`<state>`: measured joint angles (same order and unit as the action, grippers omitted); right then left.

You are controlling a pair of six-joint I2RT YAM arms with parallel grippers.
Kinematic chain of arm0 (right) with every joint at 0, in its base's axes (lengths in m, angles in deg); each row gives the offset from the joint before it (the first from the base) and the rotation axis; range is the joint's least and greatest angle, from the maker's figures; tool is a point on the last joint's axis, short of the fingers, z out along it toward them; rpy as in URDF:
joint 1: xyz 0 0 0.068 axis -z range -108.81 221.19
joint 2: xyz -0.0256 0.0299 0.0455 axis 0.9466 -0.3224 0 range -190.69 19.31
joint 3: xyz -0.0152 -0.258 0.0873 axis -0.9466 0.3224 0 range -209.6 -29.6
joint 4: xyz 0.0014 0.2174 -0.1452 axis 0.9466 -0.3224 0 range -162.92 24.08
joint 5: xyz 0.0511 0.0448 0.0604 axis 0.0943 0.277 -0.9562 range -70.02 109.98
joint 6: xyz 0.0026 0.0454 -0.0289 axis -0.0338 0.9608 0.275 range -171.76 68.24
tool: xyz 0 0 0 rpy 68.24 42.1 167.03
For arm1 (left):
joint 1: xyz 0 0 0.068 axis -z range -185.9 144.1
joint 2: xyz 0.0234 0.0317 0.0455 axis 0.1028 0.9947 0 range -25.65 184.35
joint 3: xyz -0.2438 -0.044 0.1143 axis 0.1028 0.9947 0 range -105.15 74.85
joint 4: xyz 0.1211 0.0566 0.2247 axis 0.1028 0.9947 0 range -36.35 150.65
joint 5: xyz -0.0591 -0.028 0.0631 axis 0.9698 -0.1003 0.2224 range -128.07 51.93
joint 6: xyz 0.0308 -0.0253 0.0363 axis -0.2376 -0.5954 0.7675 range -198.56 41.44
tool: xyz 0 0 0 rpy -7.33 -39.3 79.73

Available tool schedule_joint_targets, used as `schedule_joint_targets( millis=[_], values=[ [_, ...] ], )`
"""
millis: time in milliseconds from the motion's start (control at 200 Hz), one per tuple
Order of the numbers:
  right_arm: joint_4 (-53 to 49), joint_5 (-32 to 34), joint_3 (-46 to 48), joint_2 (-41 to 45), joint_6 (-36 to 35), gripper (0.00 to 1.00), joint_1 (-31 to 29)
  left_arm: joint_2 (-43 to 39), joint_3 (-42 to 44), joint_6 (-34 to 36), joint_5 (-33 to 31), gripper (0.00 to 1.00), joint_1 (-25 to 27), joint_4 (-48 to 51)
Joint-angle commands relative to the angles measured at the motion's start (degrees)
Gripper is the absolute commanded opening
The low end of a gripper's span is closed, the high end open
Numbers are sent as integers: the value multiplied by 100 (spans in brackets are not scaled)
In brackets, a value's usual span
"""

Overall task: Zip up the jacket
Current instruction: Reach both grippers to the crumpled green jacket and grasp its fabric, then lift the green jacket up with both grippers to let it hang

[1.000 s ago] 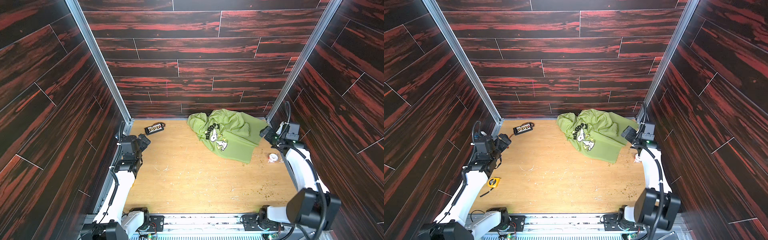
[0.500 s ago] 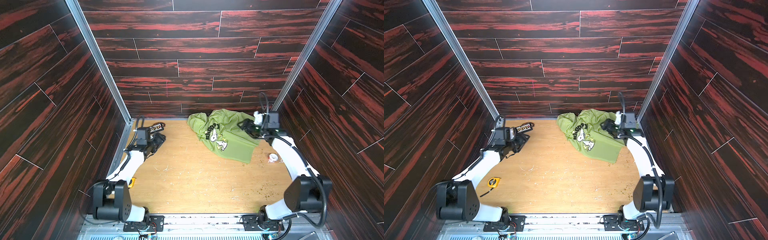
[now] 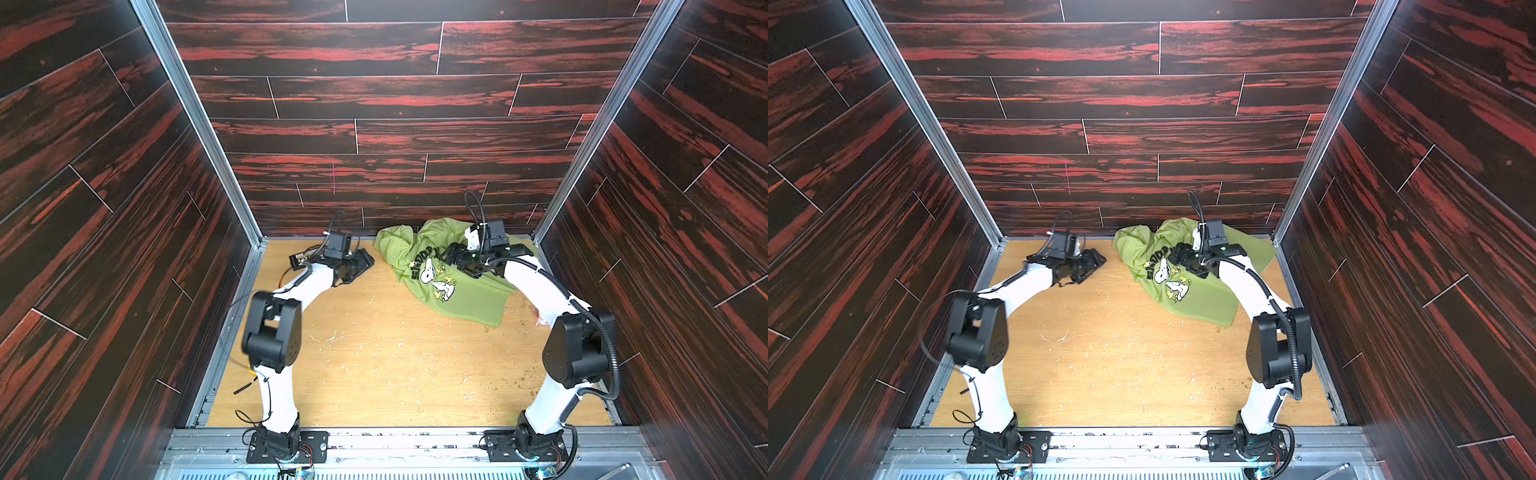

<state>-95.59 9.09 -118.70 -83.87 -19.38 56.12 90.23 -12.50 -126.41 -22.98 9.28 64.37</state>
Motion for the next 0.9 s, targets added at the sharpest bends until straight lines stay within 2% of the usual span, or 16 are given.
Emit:
schedule_joint_targets(
  millis=[0,230,536,556,591,621,681,726,761,892],
  values=[
    [-228,125,135,-51,-61,80,-27,469,-382,-420,-29,74,105,-465],
    [-567,351,510,287,-283,81,-28,1546,-1032,-1319,217,73,324,-1688],
    [-888,369,560,470,-412,81,-11,2722,-2475,-1706,279,69,486,-1953],
    [-899,366,549,475,-429,81,-6,2784,-2583,-1724,292,66,486,-1944],
    [-932,368,544,487,-449,80,4,2910,-2751,-1763,341,54,486,-1942],
    [-942,354,543,491,-475,78,4,3004,-2893,-1792,384,39,486,-1947],
    [-974,360,538,500,-517,75,17,3105,-3162,-1817,524,17,486,-1921],
    [-995,377,549,509,-539,74,30,3096,-3251,-1799,591,6,486,-1892],
    [-1019,397,567,517,-548,73,47,3006,-3250,-1745,608,0,486,-1870],
    [-950,361,680,585,-535,73,111,2290,-3001,-1295,574,0,486,-1558]
  ],
)
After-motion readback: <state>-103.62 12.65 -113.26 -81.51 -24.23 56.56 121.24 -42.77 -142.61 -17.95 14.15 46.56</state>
